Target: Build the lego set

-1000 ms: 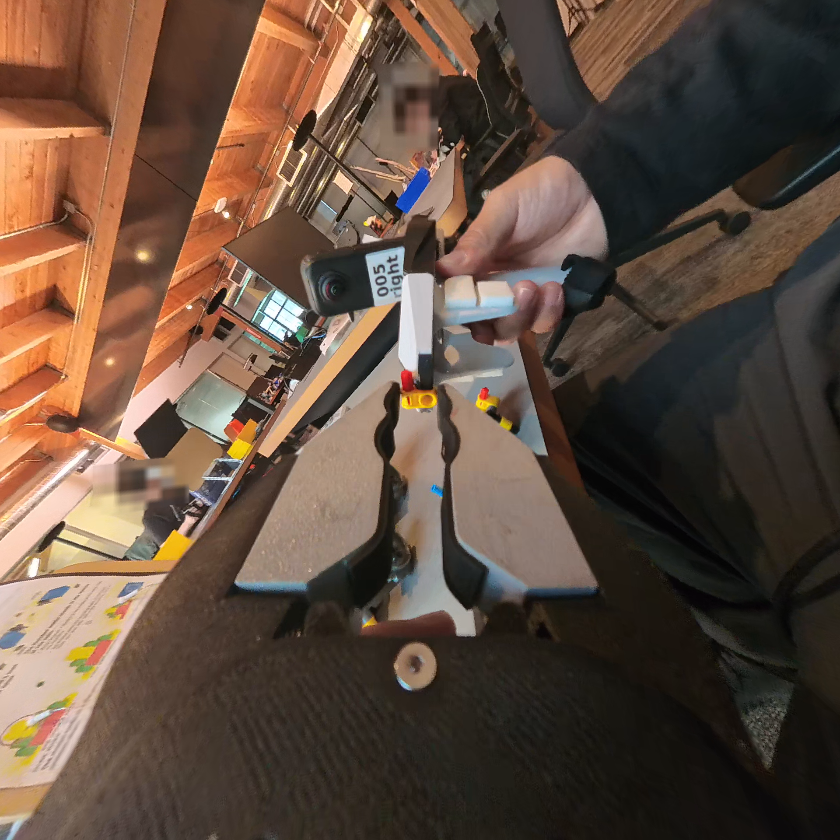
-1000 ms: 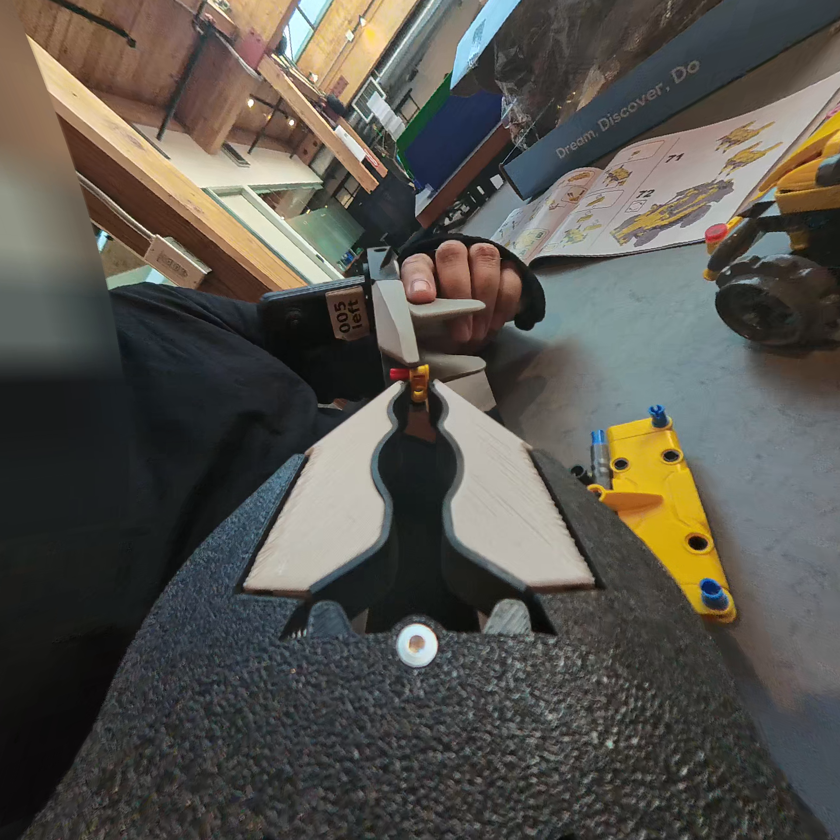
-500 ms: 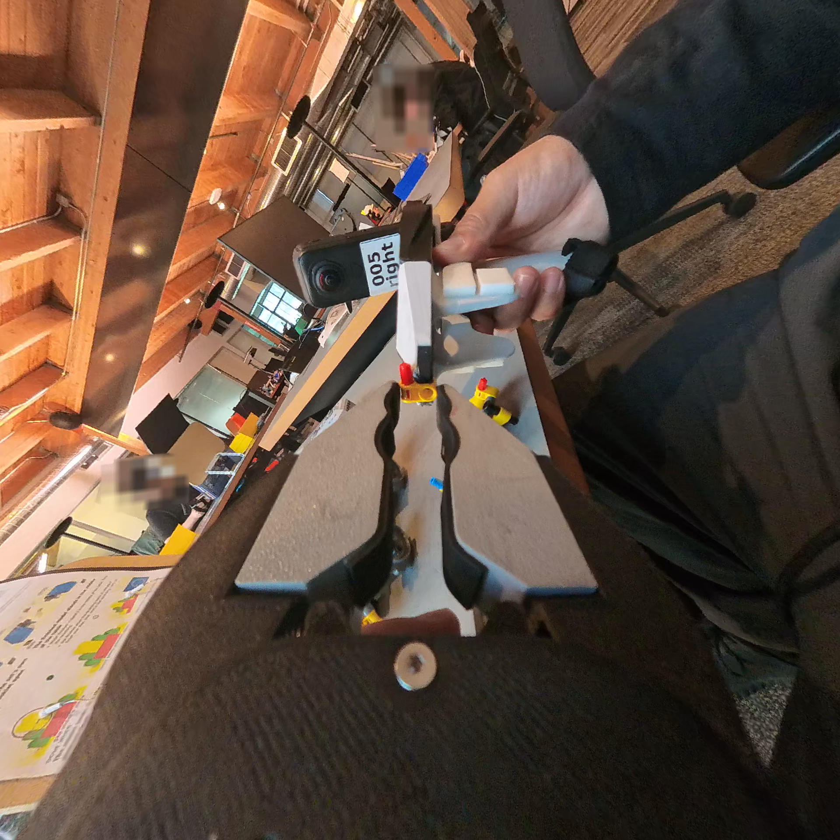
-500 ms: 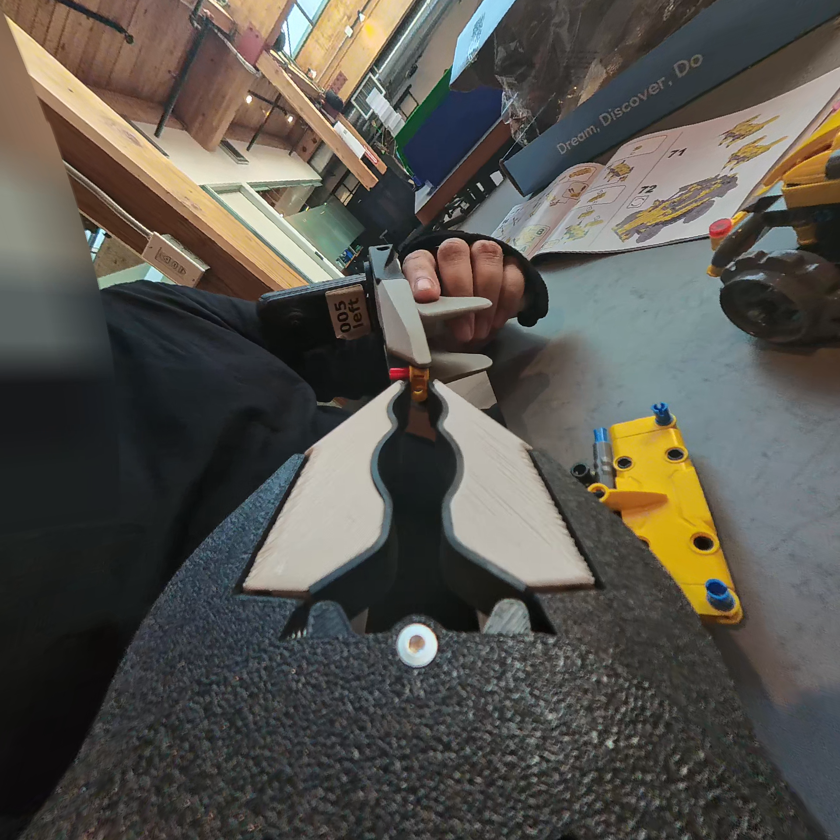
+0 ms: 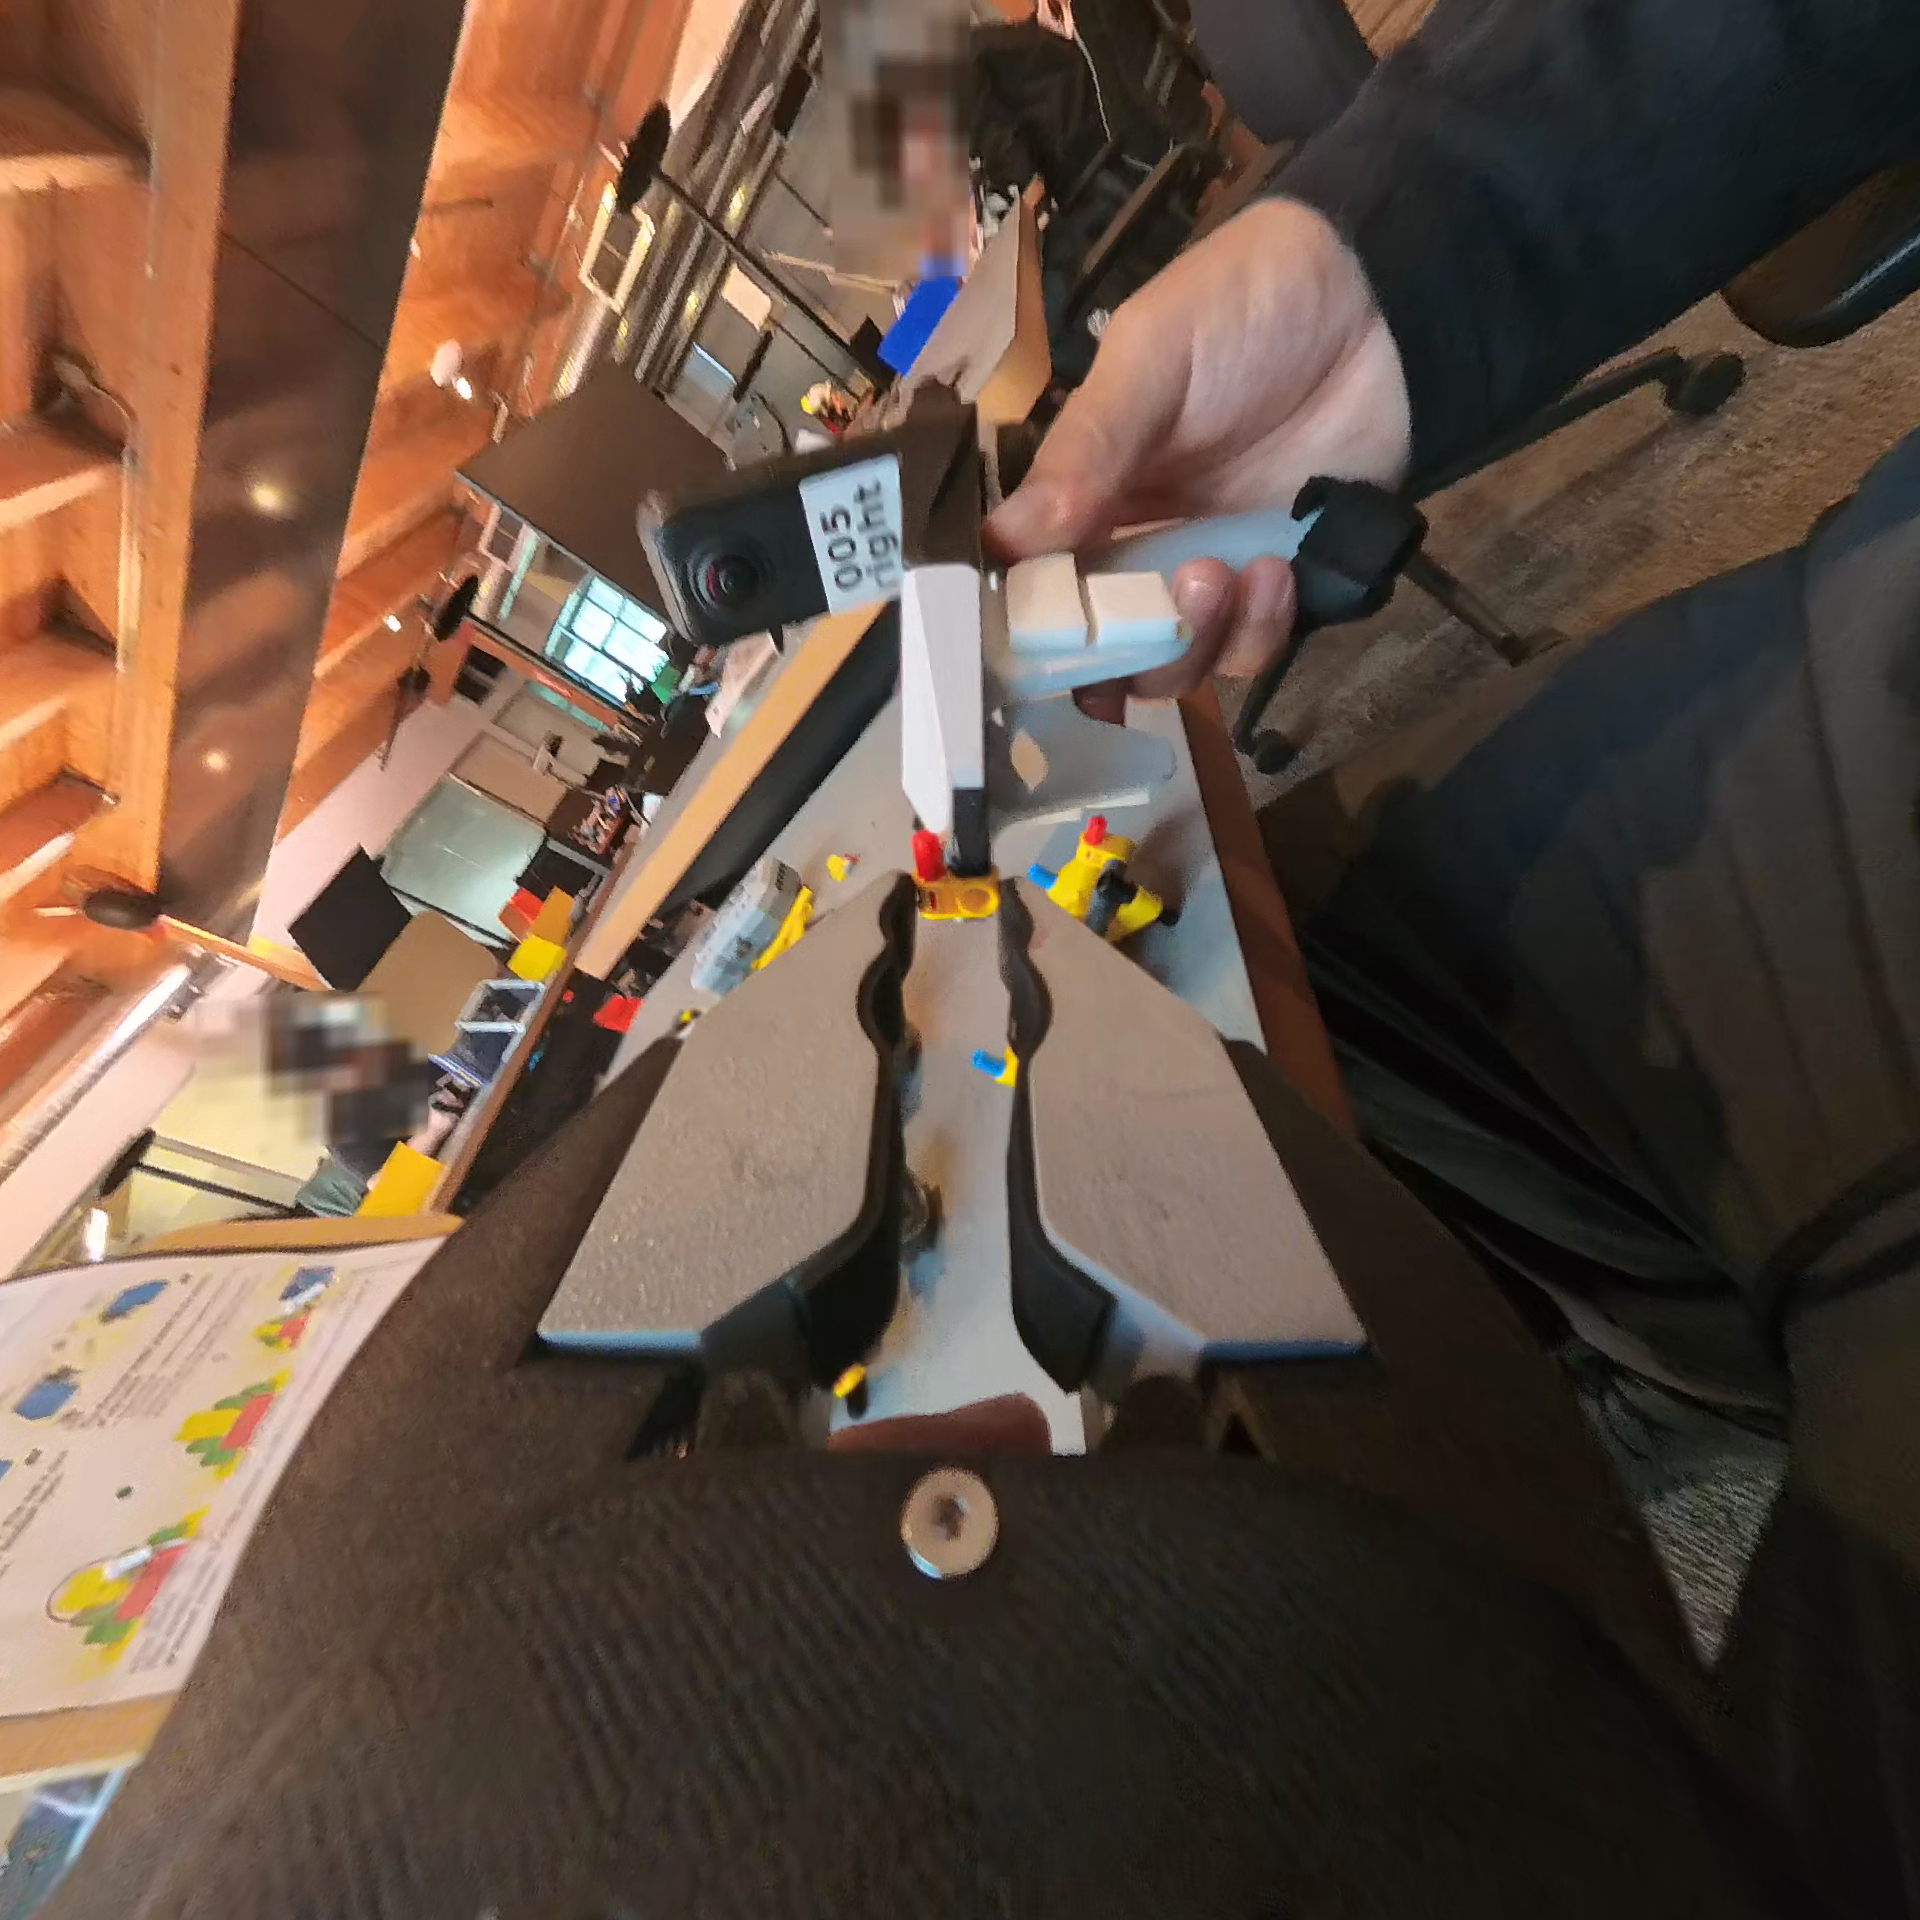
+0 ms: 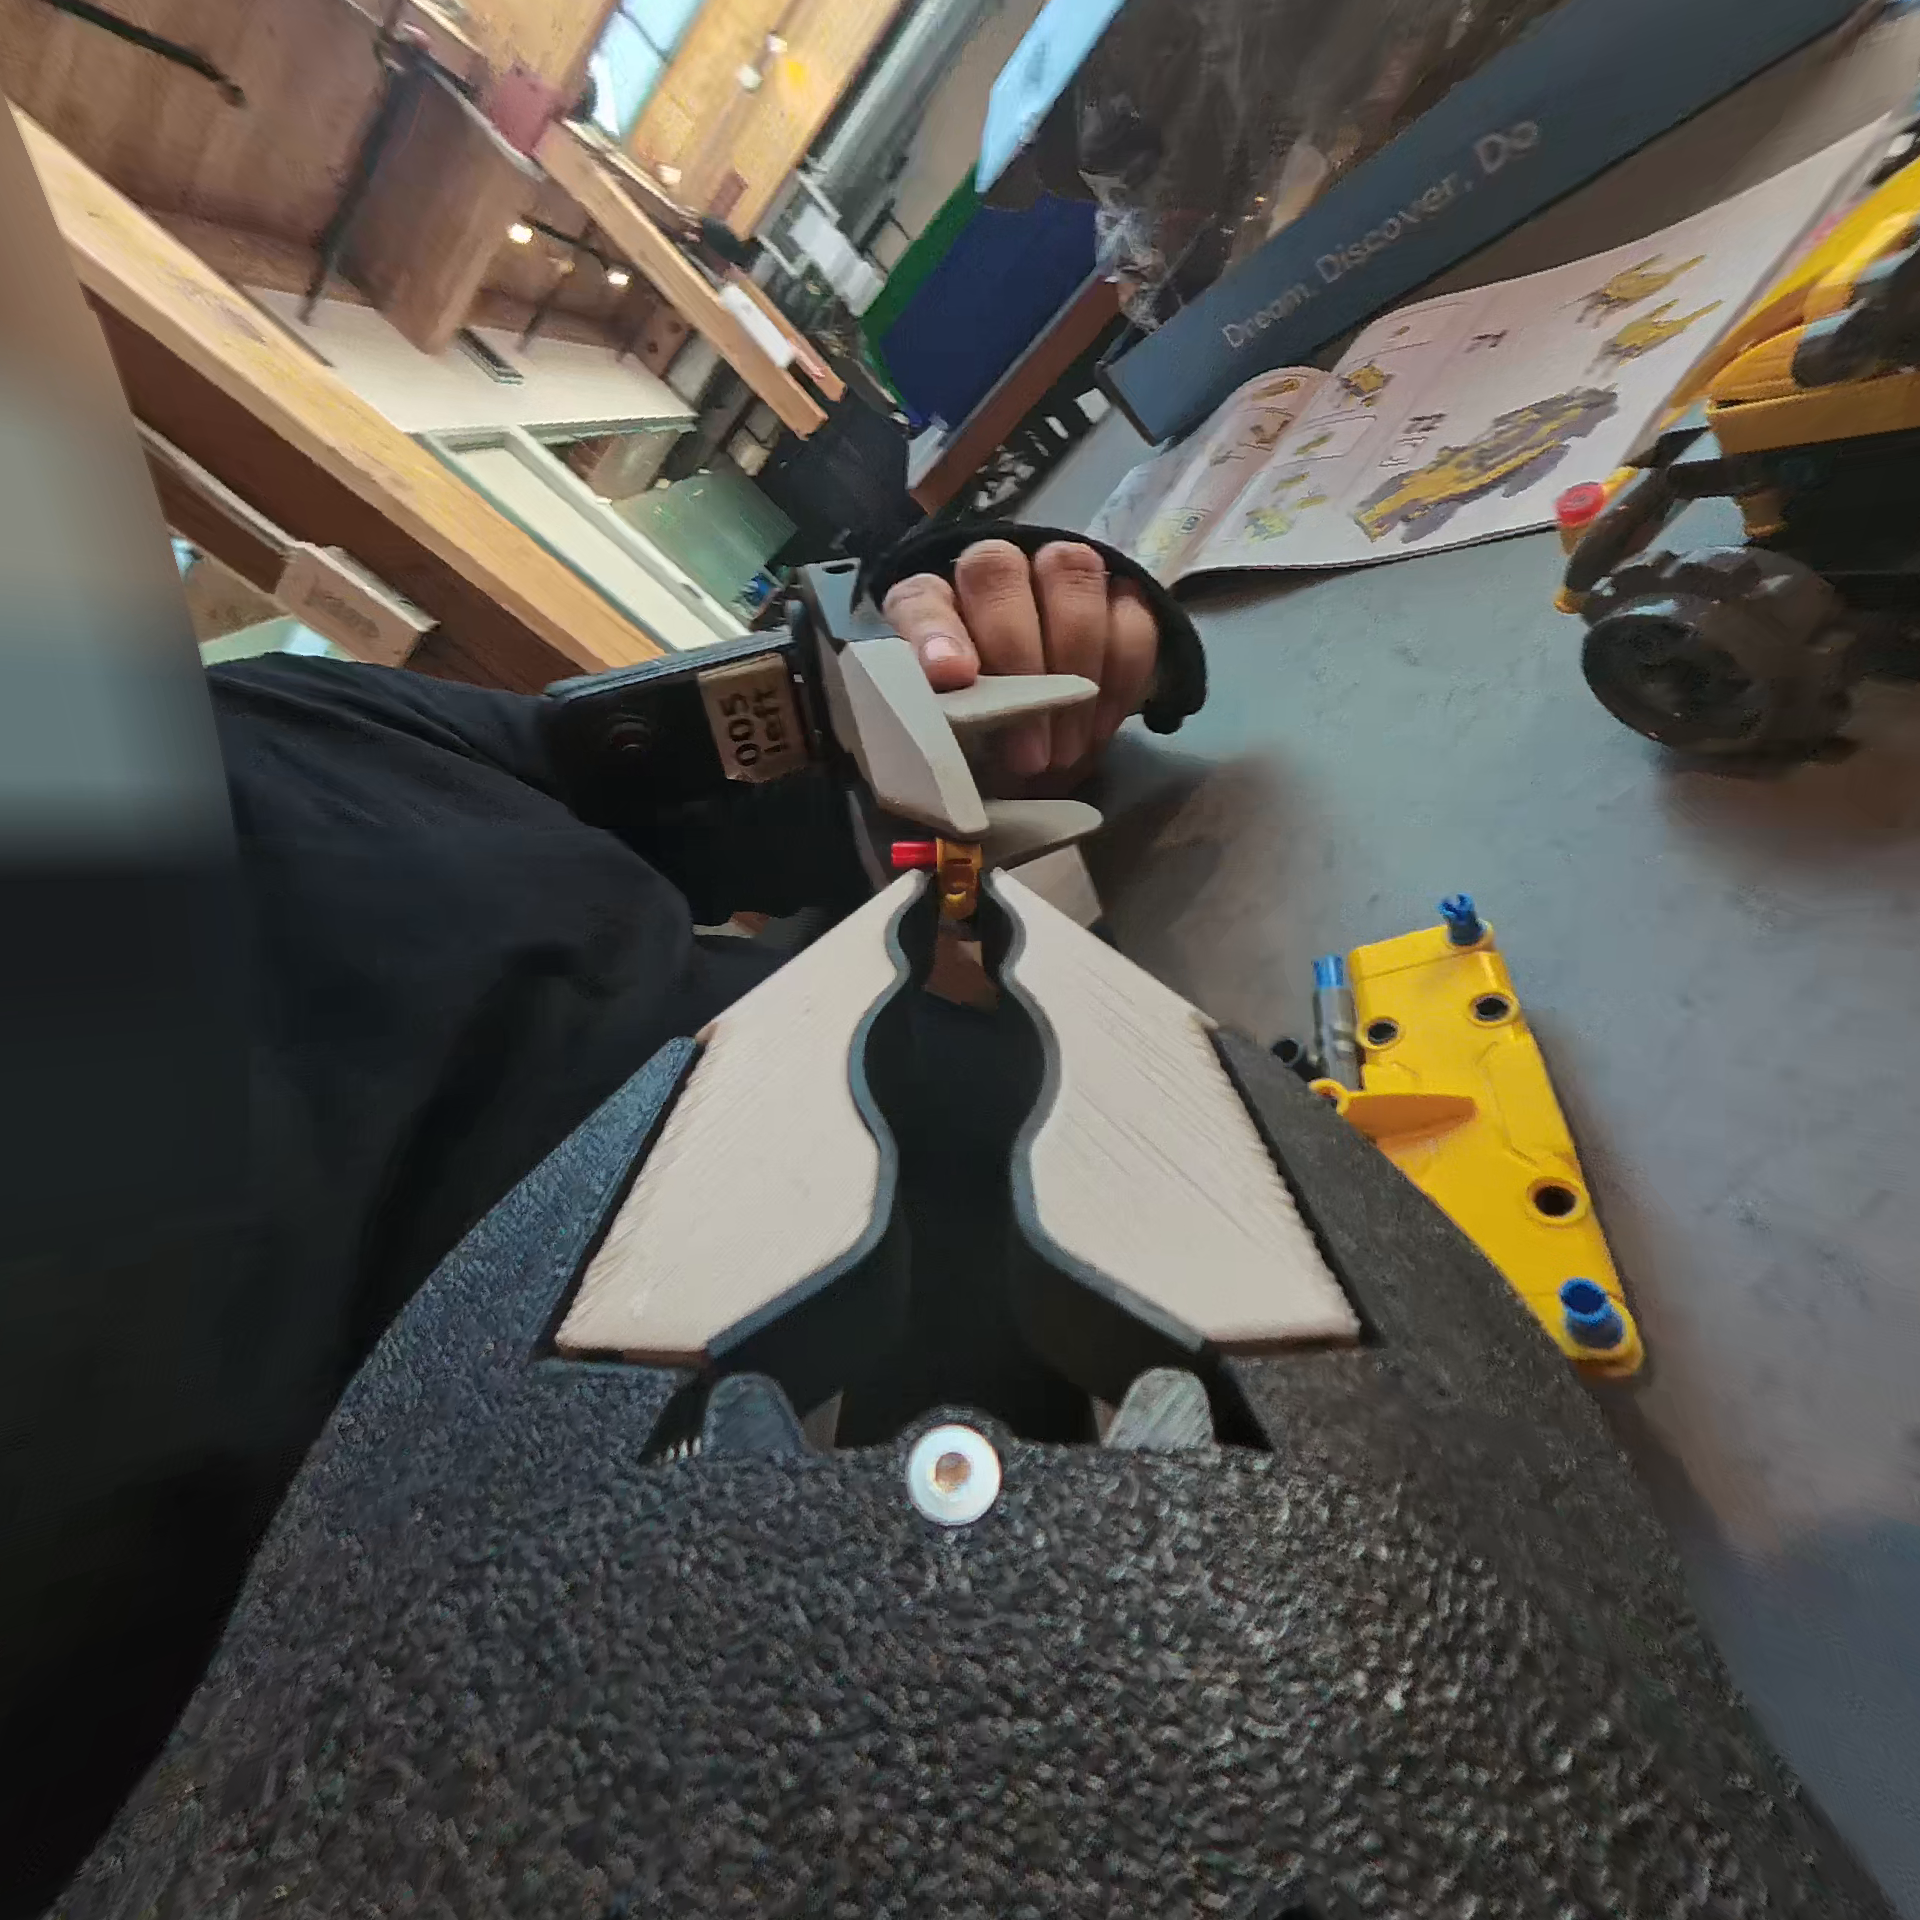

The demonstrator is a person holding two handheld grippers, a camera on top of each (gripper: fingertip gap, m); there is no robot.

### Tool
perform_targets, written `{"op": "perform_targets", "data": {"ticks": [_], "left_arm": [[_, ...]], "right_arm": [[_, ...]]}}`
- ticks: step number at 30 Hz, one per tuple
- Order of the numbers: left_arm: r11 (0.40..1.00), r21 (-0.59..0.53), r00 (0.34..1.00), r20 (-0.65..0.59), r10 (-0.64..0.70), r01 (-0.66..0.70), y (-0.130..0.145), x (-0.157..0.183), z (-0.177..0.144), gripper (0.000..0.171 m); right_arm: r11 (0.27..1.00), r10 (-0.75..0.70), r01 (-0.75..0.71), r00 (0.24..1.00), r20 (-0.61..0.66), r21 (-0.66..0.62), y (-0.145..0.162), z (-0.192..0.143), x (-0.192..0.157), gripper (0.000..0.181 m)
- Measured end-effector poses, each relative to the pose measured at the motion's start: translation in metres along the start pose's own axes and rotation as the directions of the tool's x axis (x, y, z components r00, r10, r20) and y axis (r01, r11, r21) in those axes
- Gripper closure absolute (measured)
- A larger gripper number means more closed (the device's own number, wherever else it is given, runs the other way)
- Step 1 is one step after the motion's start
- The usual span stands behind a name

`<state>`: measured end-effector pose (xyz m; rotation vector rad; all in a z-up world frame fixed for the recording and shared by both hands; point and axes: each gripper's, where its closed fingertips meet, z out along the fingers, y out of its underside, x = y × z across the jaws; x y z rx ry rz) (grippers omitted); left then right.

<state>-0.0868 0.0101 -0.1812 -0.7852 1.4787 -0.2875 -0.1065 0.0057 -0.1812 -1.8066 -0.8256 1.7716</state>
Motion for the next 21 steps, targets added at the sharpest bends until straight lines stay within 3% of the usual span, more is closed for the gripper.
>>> {"op": "perform_targets", "data": {"ticks": [3, 6, 10, 12, 14, 21], "left_arm": [[0.999, -0.011, 0.999, -0.03, -0.039, 0.038, 0.004, 0.001, 0.0, 0.159], [0.999, -0.038, 0.999, -0.034, -0.028, 0.027, 0.014, -0.001, -0.002, 0.159], [0.997, -0.057, 0.997, -0.052, -0.059, 0.056, 0.026, -0.005, -0.006, 0.159], [0.996, -0.057, 0.995, -0.058, -0.078, 0.074, 0.028, -0.006, -0.006, 0.159], [0.994, -0.066, 0.994, -0.07, -0.087, 0.082, 0.03, -0.004, -0.004, 0.159], [0.992, -0.079, 0.993, -0.055, -0.105, 0.1, 0.033, -0.007, -0.004, 0.159]], "right_arm": [[0.995, -0.09, 0.083, 0.986, -0.143, -0.051, -0.001, -0.001, 0.007, 0.171], [0.964, -0.26, 0.22, 0.903, -0.343, -0.152, -0.007, -0.015, 0.015, 0.162], [0.811, -0.582, 0.378, 0.604, -0.545, -0.447, 0.001, -0.037, 0.034, 0.158], [0.695, -0.719, 0.386, 0.398, -0.57, -0.606, 0.008, -0.045, 0.045, 0.16], [0.607, -0.794, 0.353, 0.255, -0.551, -0.712, 0.016, -0.046, 0.052, 0.162], [0.437, -0.891, 0.287, 0.006, -0.454, -0.853, 0.019, -0.047, 0.063, 0.161]]}}
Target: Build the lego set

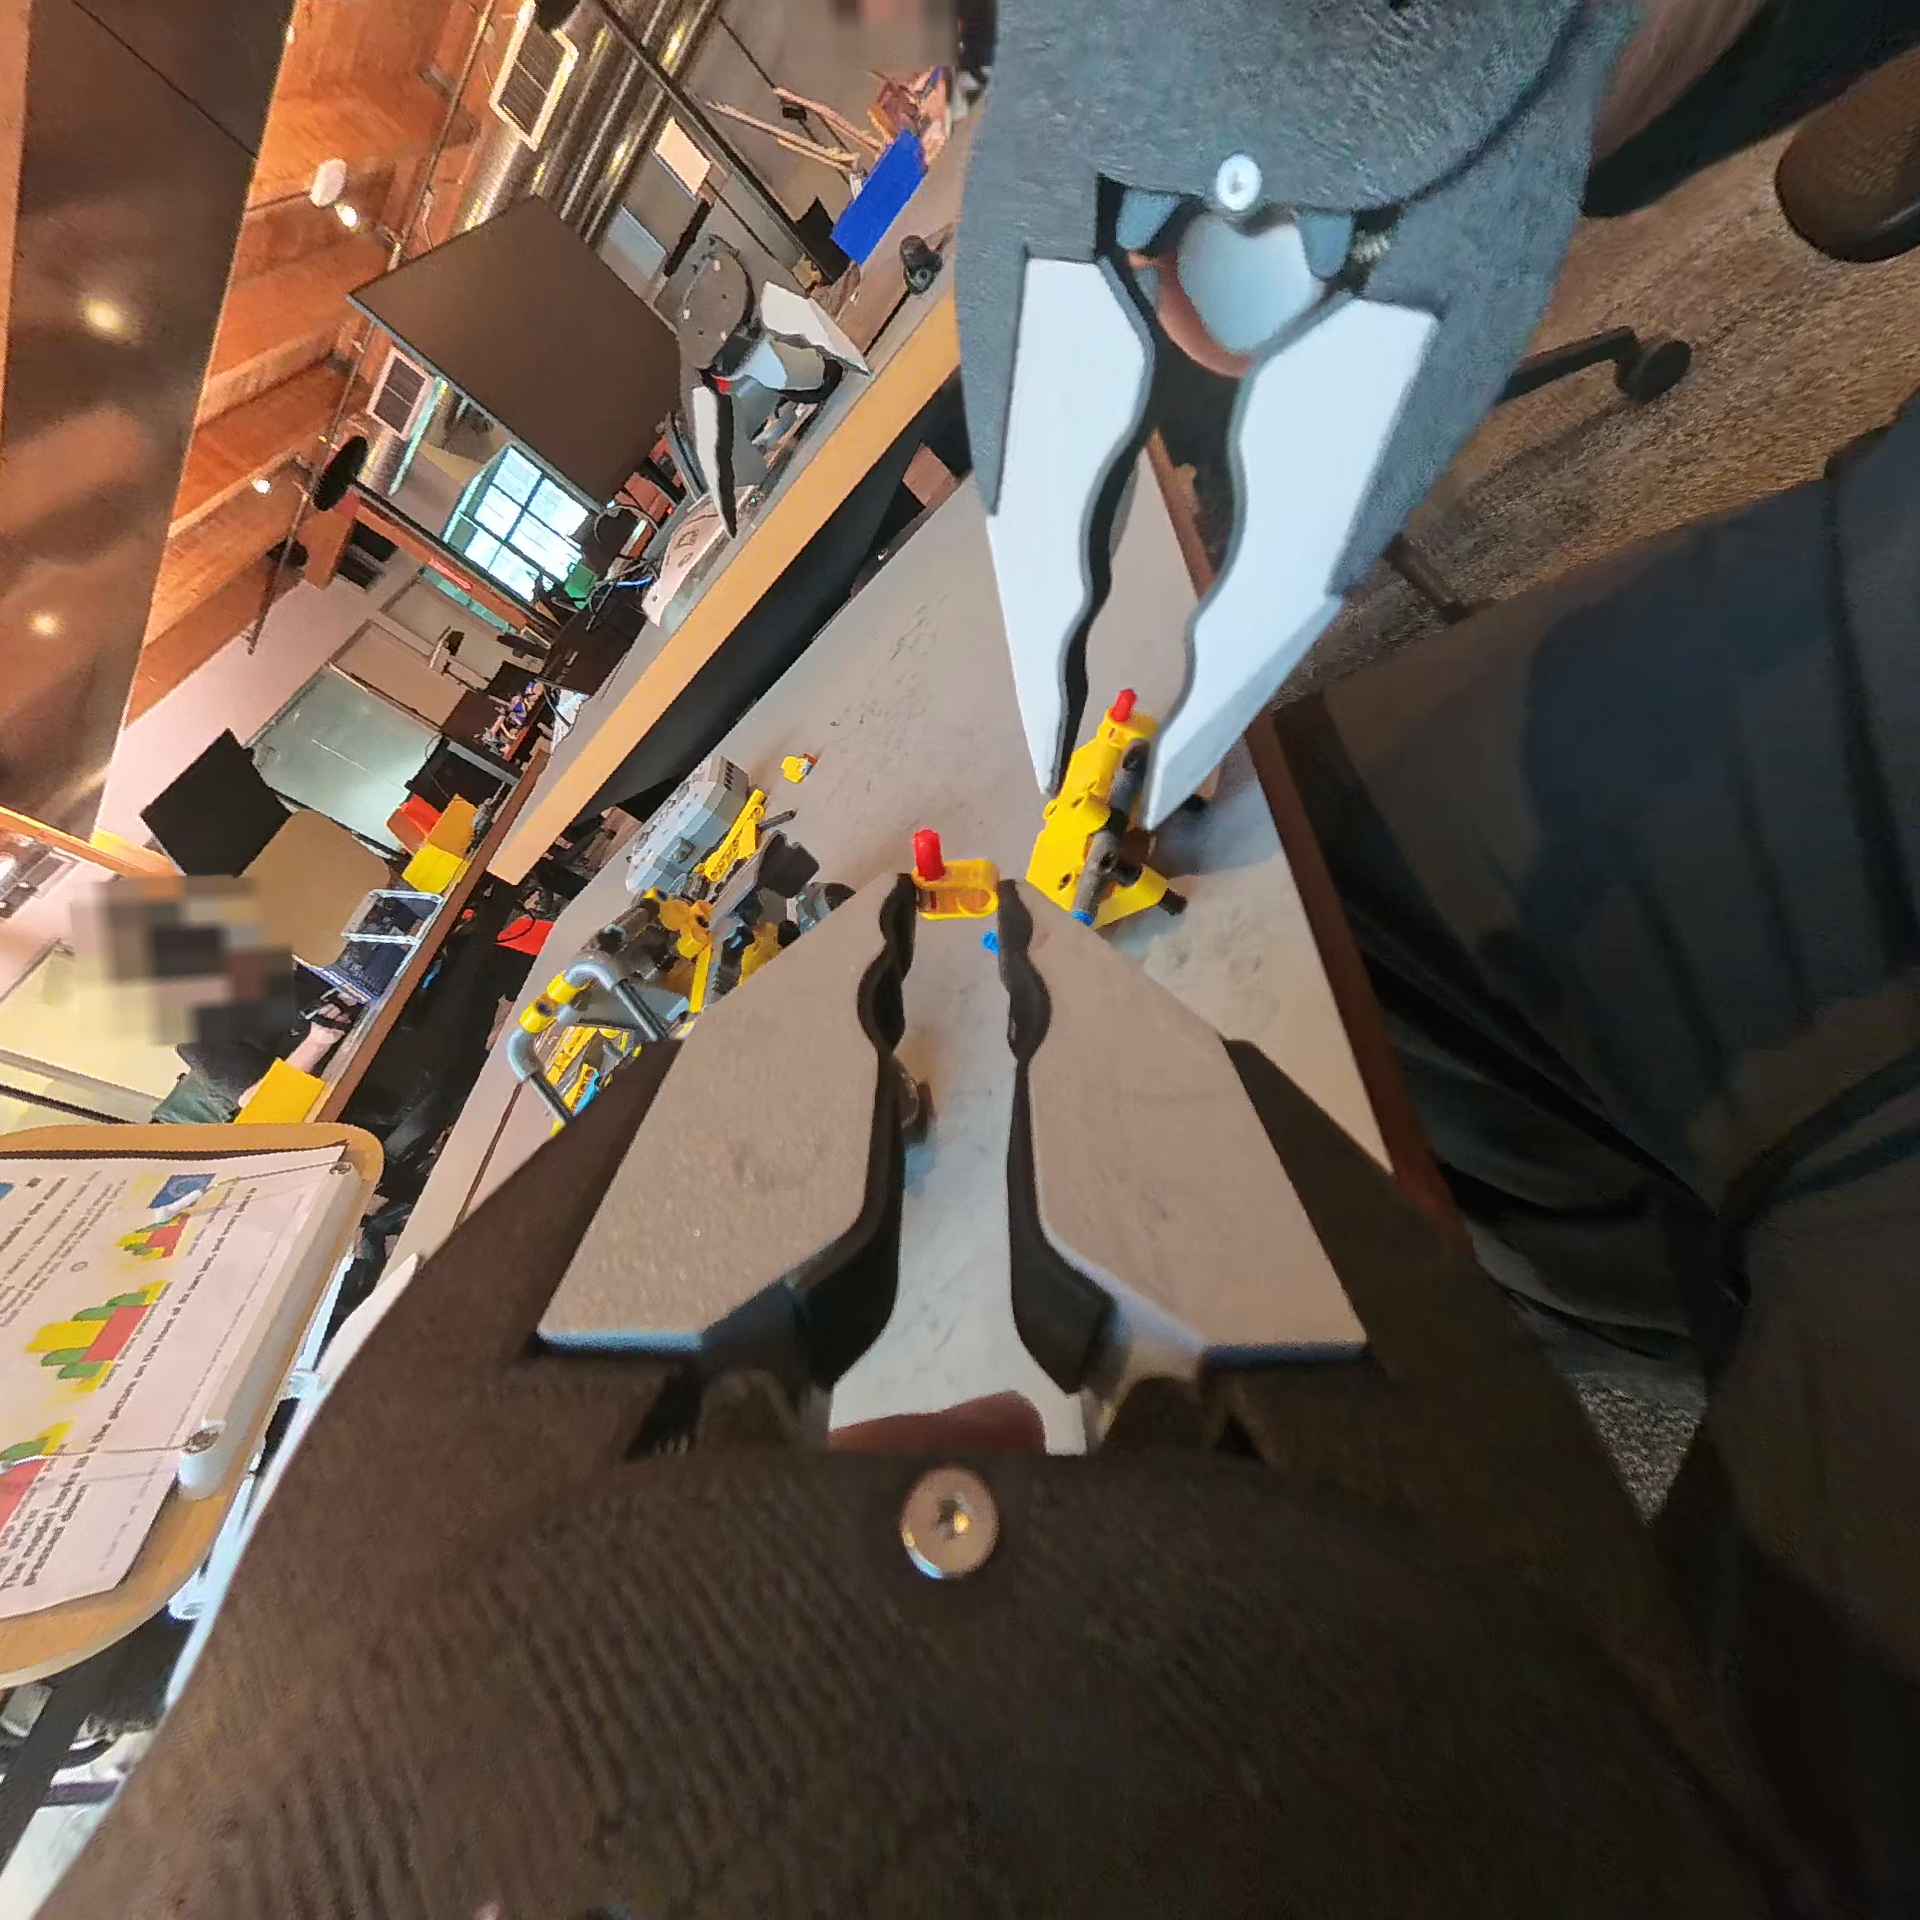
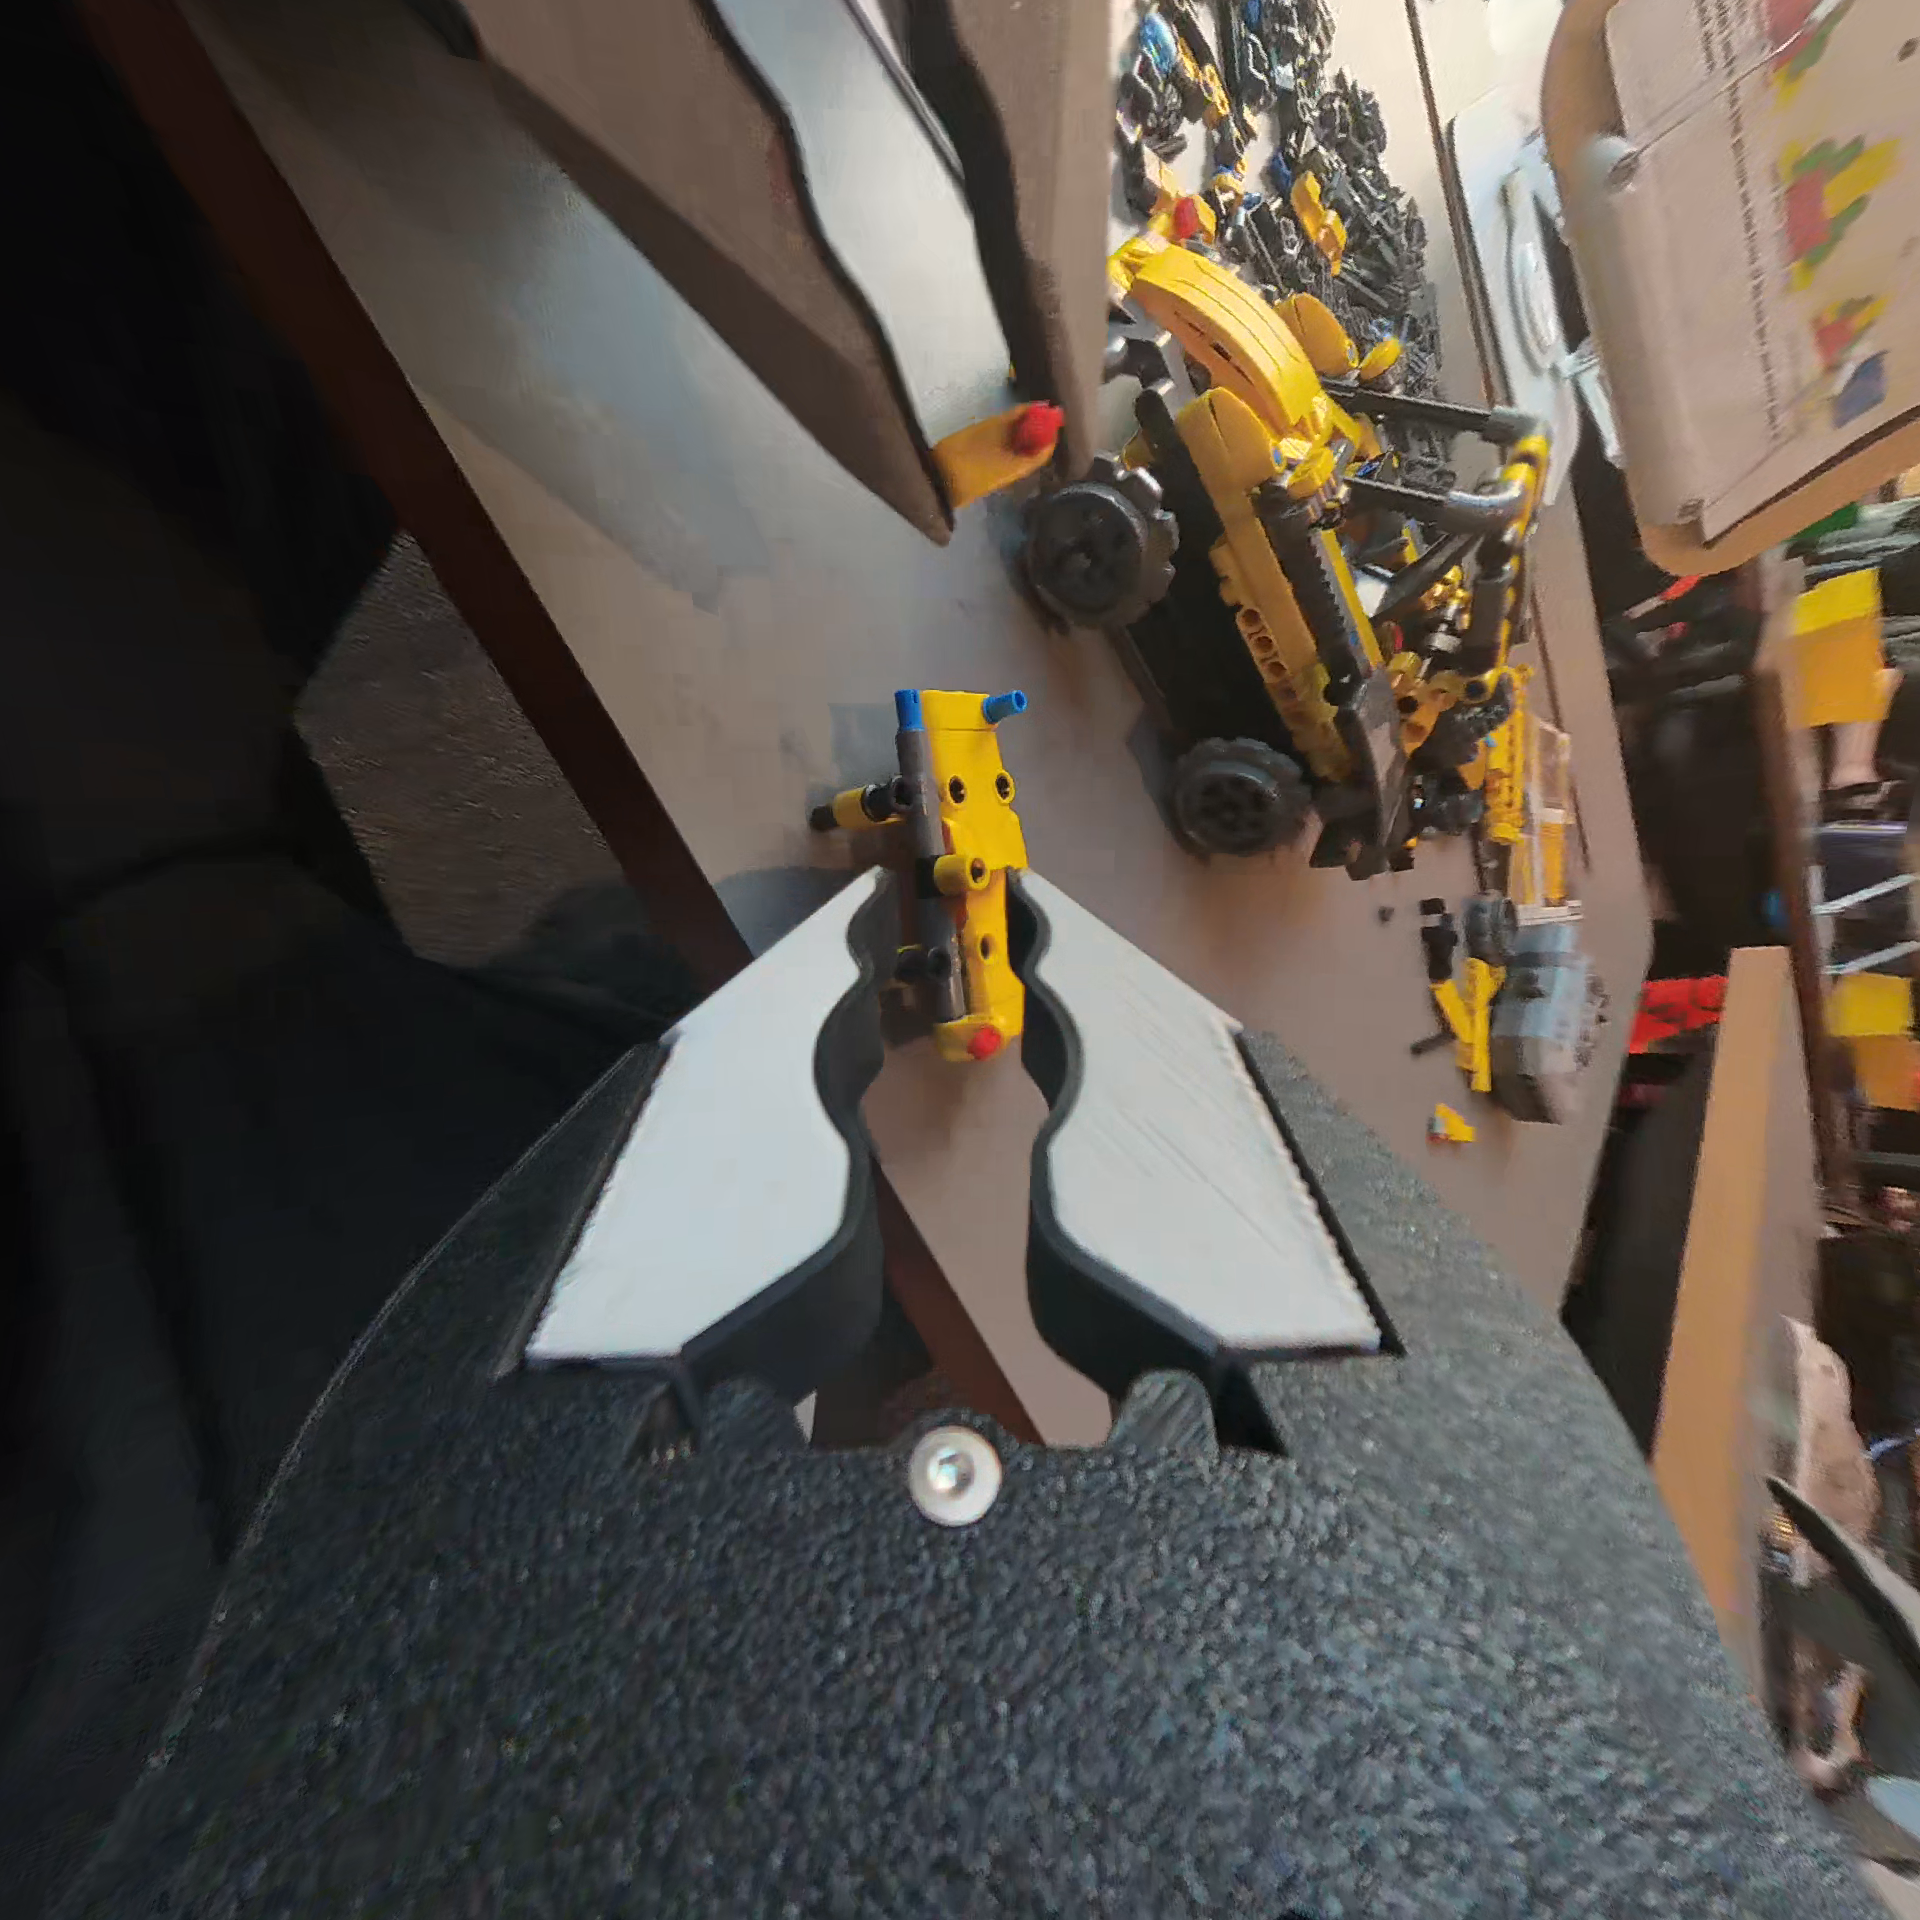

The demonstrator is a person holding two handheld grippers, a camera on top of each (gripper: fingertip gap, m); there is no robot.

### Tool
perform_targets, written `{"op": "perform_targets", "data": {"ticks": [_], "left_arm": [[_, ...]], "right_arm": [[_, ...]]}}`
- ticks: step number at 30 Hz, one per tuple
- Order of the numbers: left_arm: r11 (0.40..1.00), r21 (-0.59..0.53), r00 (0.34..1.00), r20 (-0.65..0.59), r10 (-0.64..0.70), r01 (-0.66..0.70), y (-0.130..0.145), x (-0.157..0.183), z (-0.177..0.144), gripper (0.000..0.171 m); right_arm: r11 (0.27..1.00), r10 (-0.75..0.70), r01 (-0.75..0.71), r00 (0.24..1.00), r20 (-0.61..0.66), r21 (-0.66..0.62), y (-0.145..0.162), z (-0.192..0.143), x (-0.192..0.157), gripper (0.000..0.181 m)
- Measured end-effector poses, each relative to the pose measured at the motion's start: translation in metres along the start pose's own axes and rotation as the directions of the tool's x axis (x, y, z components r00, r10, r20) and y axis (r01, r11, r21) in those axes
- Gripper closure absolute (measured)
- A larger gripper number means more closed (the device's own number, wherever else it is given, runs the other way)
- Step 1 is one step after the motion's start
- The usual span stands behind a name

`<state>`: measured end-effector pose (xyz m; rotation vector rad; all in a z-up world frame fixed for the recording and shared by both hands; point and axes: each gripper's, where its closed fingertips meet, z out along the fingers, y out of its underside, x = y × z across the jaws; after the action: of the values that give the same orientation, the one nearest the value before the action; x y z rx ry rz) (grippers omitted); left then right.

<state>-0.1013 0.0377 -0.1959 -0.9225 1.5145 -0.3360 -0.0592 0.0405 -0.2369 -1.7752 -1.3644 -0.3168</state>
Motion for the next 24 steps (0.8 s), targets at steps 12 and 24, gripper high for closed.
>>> {"op": "perform_targets", "data": {"ticks": [12, 24], "left_arm": [[0.999, 0.036, 1.0, -0.027, 0.003, -0.002, -0.007, 0.006, -0.002, 0.159], [0.999, 0.042, 1.0, -0.002, -0.001, 0.001, -0.007, 0.002, -0.005, 0.16]], "right_arm": [[0.978, -0.201, 0.208, 0.966, -0.163, 0.021, -0.004, 0.015, 0.005, 0.165], [0.964, -0.114, 0.112, 0.993, -0.005, 0.24, -0.032, 0.005, 0.022, 0.165]]}}
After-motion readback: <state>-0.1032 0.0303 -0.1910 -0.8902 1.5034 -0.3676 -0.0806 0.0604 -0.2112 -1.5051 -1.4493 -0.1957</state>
